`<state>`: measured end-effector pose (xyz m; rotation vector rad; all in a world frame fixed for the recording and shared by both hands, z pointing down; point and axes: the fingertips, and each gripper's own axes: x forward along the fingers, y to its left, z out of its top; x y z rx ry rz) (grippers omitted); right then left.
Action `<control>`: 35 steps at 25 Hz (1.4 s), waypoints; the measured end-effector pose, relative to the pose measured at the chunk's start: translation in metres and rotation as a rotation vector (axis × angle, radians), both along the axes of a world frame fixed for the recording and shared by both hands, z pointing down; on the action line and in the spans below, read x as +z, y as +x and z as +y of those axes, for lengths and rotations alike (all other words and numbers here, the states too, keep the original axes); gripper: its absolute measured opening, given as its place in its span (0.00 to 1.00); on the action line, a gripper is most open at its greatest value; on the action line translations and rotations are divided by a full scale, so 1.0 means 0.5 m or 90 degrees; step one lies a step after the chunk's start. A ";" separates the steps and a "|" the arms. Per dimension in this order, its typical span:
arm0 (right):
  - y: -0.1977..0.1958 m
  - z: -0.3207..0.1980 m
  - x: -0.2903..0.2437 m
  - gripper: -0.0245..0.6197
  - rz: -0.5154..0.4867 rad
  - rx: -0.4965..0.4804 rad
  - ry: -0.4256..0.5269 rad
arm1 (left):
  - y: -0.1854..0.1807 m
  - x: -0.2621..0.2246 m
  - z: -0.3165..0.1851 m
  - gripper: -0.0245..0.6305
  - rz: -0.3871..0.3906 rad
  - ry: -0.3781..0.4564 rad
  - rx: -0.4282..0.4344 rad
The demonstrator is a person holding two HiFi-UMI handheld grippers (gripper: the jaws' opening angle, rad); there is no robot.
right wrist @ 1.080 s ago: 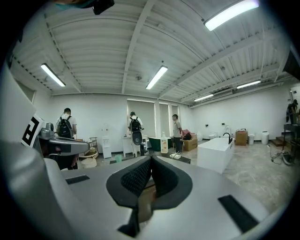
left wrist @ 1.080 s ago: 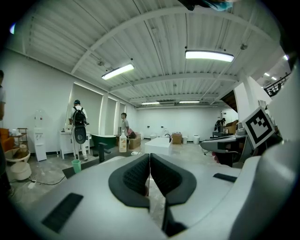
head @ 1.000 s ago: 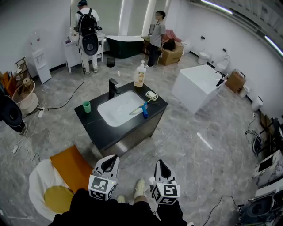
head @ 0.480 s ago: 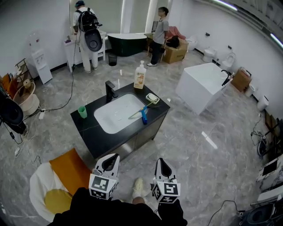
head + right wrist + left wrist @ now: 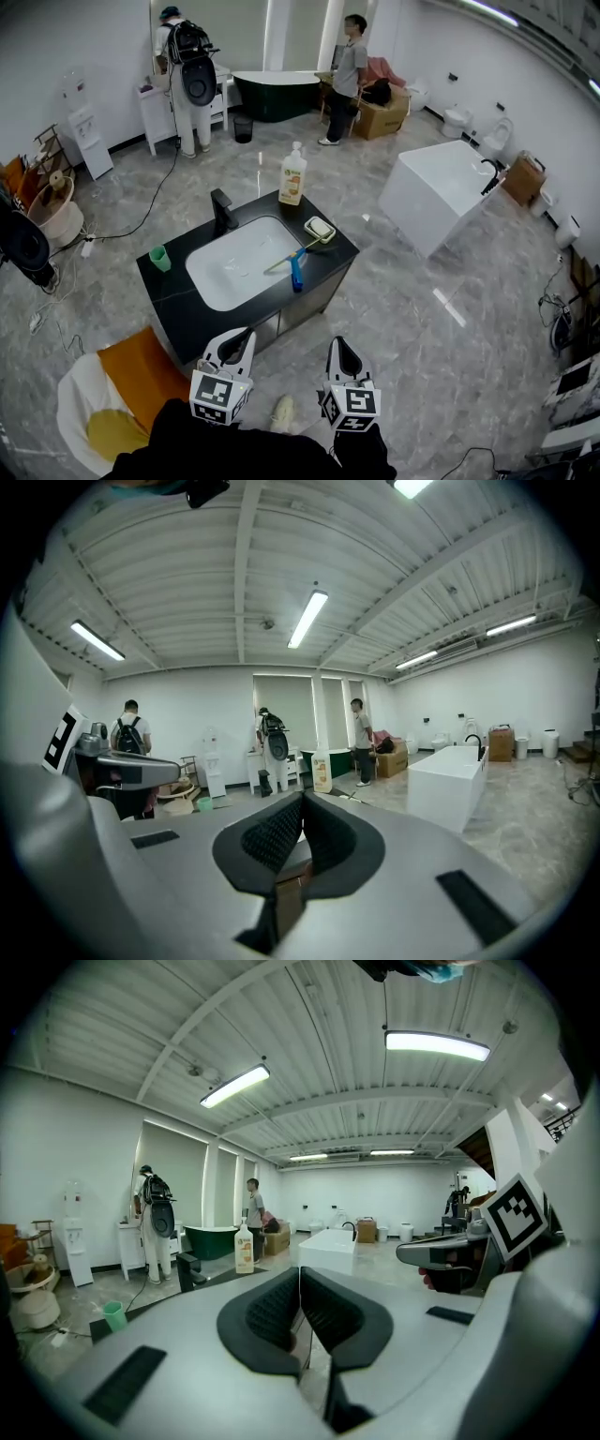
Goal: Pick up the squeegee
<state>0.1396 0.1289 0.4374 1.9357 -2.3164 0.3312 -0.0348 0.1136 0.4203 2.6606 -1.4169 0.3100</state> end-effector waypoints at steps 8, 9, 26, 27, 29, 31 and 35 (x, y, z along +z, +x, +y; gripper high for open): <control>0.063 -0.128 0.008 0.06 0.002 -0.030 -0.006 | 0.065 0.008 -0.115 0.07 0.003 -0.004 -0.028; 0.070 -0.141 0.010 0.06 0.003 -0.034 -0.006 | 0.072 0.010 -0.127 0.07 0.004 -0.004 -0.032; 0.073 -0.318 0.045 0.06 -0.004 -0.094 -0.026 | 0.064 0.033 -0.285 0.07 0.000 -0.011 -0.098; 0.072 -0.334 0.051 0.06 -0.003 -0.095 -0.029 | 0.061 0.039 -0.299 0.07 0.000 -0.014 -0.100; 0.069 -0.371 0.062 0.06 -0.004 -0.095 -0.037 | 0.056 0.053 -0.334 0.07 -0.001 -0.022 -0.101; 0.061 -0.417 0.072 0.06 -0.005 -0.095 -0.043 | 0.050 0.067 -0.377 0.07 -0.001 -0.032 -0.099; 0.032 -0.510 0.098 0.06 -0.005 -0.104 -0.065 | 0.035 0.098 -0.467 0.07 0.002 -0.058 -0.097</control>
